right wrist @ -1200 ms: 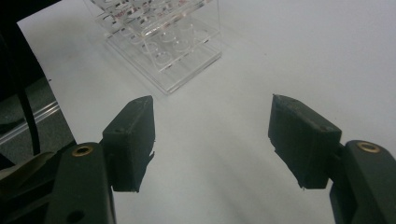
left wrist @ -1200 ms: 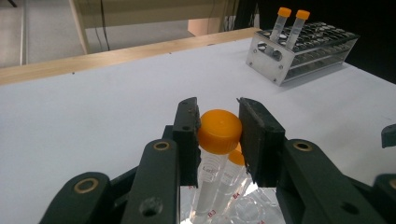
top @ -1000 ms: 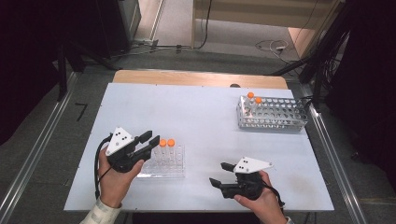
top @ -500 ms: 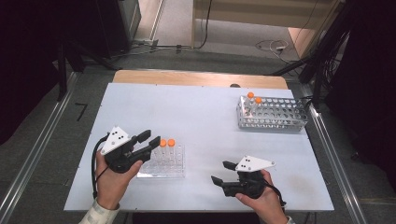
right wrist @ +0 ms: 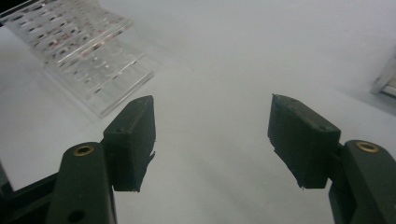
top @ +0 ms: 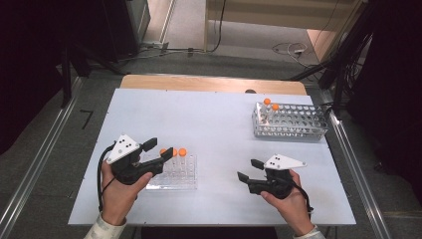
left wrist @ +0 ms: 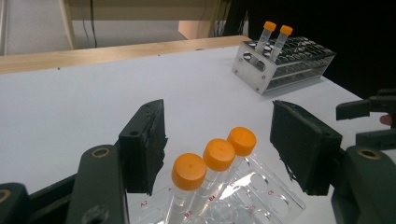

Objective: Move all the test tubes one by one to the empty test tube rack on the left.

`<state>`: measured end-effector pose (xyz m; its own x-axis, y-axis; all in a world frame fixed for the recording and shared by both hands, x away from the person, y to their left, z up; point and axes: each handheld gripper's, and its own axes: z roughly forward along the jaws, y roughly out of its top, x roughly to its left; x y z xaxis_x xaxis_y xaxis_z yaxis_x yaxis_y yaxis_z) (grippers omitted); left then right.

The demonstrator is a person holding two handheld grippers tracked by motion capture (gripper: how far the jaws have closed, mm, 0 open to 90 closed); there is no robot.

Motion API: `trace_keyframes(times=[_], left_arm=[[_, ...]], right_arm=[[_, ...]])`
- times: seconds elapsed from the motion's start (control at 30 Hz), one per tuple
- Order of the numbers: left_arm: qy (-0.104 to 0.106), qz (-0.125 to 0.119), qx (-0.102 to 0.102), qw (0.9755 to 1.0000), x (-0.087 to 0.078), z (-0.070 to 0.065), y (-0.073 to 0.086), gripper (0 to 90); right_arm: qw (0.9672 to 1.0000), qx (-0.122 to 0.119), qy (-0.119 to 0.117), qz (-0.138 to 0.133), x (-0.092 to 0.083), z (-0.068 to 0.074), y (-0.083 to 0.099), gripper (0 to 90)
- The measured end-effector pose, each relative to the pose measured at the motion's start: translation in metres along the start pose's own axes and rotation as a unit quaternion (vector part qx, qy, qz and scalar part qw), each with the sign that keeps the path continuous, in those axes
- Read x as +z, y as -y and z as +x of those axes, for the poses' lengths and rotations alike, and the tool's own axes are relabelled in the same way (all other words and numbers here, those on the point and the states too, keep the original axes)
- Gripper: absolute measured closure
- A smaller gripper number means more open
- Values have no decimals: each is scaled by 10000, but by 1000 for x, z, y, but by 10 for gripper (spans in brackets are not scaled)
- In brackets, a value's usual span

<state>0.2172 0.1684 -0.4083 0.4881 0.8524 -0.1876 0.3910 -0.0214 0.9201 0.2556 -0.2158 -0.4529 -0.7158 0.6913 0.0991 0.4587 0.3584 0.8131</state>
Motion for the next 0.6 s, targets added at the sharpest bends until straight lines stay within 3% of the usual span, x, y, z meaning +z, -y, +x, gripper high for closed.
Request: trace_keyframes(times=[0.33,0.6], left_arm=[[2,-57,-25,10000,-1,0,-1,350],[-6,-86,-46,10000,-1,-1,-1,319]], right_arm=[[9982,272,533,-76,0,-38,-10,313],[9943,349,978,-233,-3,-61,-24,314]])
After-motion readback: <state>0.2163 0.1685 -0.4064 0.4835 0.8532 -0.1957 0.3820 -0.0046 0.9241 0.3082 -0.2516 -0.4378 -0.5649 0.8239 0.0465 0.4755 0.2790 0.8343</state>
